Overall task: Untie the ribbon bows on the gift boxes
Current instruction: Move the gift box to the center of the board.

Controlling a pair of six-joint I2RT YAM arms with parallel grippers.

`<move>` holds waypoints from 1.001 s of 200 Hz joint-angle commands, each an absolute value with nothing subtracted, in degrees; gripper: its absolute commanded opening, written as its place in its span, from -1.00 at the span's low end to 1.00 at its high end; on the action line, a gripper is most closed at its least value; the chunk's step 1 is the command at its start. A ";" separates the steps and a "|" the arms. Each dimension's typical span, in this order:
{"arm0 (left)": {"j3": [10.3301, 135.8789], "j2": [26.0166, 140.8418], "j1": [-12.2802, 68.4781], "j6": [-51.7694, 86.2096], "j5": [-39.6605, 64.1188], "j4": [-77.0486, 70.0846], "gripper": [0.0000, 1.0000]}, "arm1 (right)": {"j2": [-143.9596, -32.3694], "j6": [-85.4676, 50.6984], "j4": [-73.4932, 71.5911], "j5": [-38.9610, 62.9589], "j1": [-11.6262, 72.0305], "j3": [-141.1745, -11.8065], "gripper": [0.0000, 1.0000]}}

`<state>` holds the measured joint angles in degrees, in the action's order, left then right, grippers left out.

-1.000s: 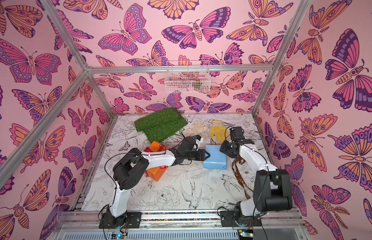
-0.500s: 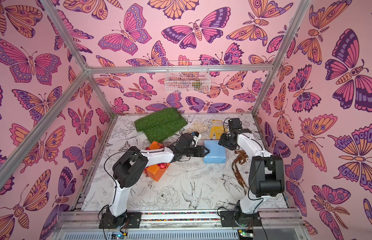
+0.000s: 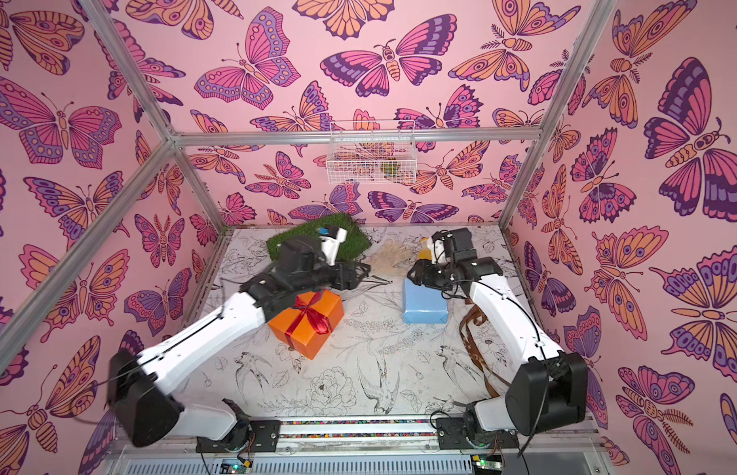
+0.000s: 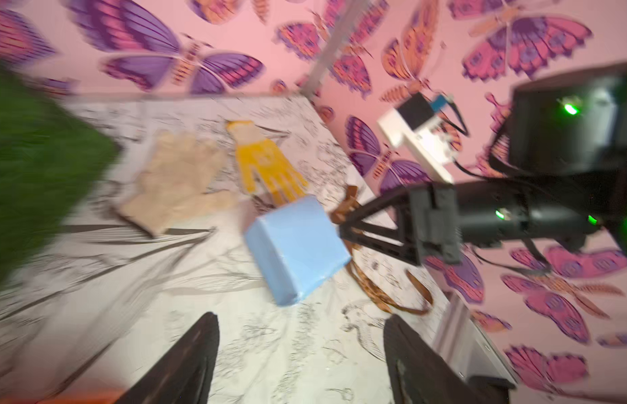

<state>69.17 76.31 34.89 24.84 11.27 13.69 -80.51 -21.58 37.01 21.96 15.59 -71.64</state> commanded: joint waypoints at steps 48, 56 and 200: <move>54.80 70.17 15.51 20.09 3.60 30.49 0.66 | -80.24 -25.76 29.24 31.98 26.54 -66.20 0.19; 54.71 70.84 14.22 19.89 4.66 29.99 0.67 | -80.33 -25.73 28.97 32.33 27.24 -65.77 0.19; 47.04 75.48 17.43 26.39 18.28 23.02 0.78 | -75.76 -26.54 26.99 33.77 29.00 -57.24 0.18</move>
<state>50.33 79.00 13.34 22.00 17.67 24.03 -77.60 -26.76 26.57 33.54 28.71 -58.74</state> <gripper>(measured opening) 0.894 0.594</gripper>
